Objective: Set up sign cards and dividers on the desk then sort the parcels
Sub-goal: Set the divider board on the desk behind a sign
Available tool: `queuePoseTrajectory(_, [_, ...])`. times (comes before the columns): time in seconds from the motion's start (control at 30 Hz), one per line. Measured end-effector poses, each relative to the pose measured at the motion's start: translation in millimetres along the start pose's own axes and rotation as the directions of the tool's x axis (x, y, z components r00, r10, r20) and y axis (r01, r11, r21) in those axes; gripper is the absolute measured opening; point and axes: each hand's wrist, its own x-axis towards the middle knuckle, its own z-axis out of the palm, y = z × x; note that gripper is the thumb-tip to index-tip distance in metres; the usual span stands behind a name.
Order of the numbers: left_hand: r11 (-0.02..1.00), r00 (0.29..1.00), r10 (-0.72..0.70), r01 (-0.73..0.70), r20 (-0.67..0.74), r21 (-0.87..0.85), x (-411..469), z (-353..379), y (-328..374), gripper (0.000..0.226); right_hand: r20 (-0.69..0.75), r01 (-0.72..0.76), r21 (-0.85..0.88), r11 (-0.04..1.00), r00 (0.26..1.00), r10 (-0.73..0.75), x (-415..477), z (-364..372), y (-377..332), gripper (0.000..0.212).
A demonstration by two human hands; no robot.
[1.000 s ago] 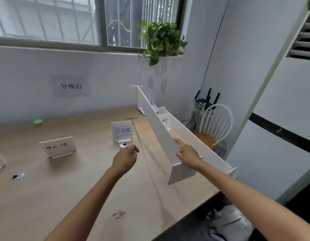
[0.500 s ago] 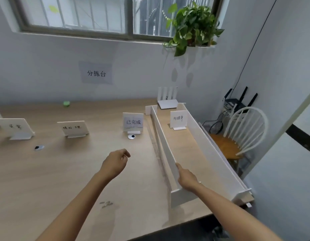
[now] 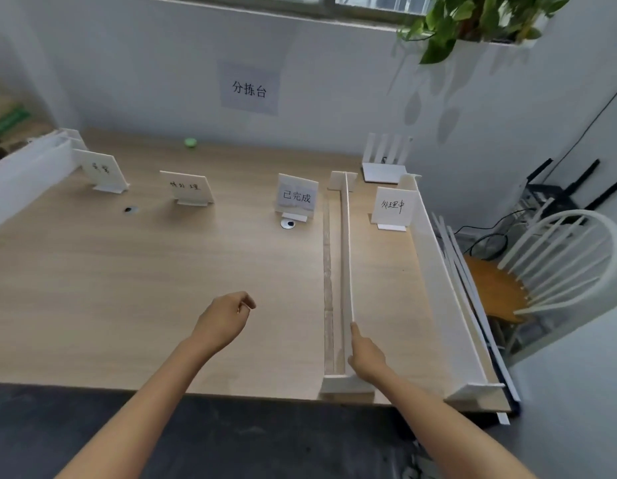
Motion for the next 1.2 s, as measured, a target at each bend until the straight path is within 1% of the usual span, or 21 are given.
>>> queuePoseTrajectory(0.07, [0.999, 0.999, -0.034, 0.034, 0.004, -0.026, -5.7, -7.0, -11.4, 0.026, 0.013, 0.031, -0.045, 0.999, 0.999, -0.03, 2.5, 1.2, -0.2, 0.075])
queuePoseTrajectory(0.13, [0.998, 0.999, -0.049, 0.049, 0.002, -0.035, -12.9, -14.0, -22.6, 0.029, 0.011, 0.055, -0.149, 0.987, 0.998, -0.054, 5.4, -8.2, -6.0, 0.069])
queuePoseTrajectory(0.2, [0.997, 0.998, -0.065, 0.064, -0.015, -0.032, -21.0, -18.6, -31.9, 0.032, -0.026, 0.066, -0.233, 0.97, 0.997, -0.074, 6.7, -26.2, -18.8, 0.052])
queuePoseTrajectory(0.27, [0.995, 0.996, -0.089, 0.088, -0.018, -0.055, -28.8, -24.0, -38.9, 0.031, -0.086, 0.123, -0.304, 0.945, 0.984, -0.156, 8.5, -44.5, -37.4, 0.036])
queuePoseTrajectory(0.3, [0.993, 0.994, -0.102, 0.1, -0.025, -0.068, -32.2, -28.5, -43.1, 0.029, -0.114, 0.166, -0.326, 0.931, 0.97, -0.213, 9.7, -51.7, -49.1, 0.033])
queuePoseTrajectory(0.37, [0.988, 0.99, -0.125, 0.118, -0.062, -0.098, -38.7, -43.5, -53.5, 0.028, -0.128, 0.264, -0.327, 0.907, 0.939, -0.32, 11.5, -57.4, -75.3, 0.03])
queuePoseTrajectory(0.47, [0.981, 0.975, -0.169, 0.153, -0.142, -0.119, -55.7, -82.2, -81.8, 0.025, -0.087, 0.42, -0.308, 0.853, 0.881, -0.465, 12.4, -47.7, -130.0, 0.027])
queuePoseTrajectory(0.57, [0.965, 0.936, -0.247, 0.214, -0.249, -0.154, -83.9, -135.2, -126.5, 0.025, -0.03, 0.566, -0.287, 0.773, 0.801, -0.598, 5.9, -27.3, -206.4, 0.026])
queuePoseTrajectory(0.7, [0.937, 0.847, -0.345, 0.282, -0.405, -0.208, -144.5, -209.2, -194.9, 0.027, 0.068, 0.716, -0.215, 0.664, 0.689, -0.721, -20.9, 5.6, -328.9, 0.028])
queuePoseTrajectory(0.77, [0.917, 0.782, -0.398, 0.314, -0.48, -0.248, -179.7, -240.4, -231.4, 0.029, 0.126, 0.765, -0.156, 0.625, 0.643, -0.756, -39.1, 30.1, -389.1, 0.03])
queuePoseTrajectory(0.87, [0.896, 0.682, -0.444, 0.334, -0.582, -0.293, -231.6, -275.8, -284.5, 0.04, 0.2, 0.809, -0.088, 0.582, 0.586, -0.785, -68.0, 70.7, -466.0, 0.031])
queuePoseTrajectory(1.0, [0.852, 0.616, -0.522, 0.41, -0.59, -0.326, -294.9, -304.5, -337.8, 0.03, 0.281, 0.831, 0.013, 0.556, 0.531, -0.8, -100.9, 120.7, -540.3, 0.031])
queuePoseTrajectory(1.1, [0.807, 0.533, -0.586, 0.452, -0.611, -0.379, -333.9, -317.8, -376.5, 0.034, 0.338, 0.829, 0.051, 0.557, 0.511, -0.79, -112.9, 150.5, -584.4, 0.029])
queuePoseTrajectory(1.2, [0.771, 0.461, -0.625, 0.49, -0.629, -0.407, -359.4, -330.0, -409.6, 0.035, 0.376, 0.814, 0.087, 0.574, 0.506, -0.776, -113.9, 171.7, -624.3, 0.028])
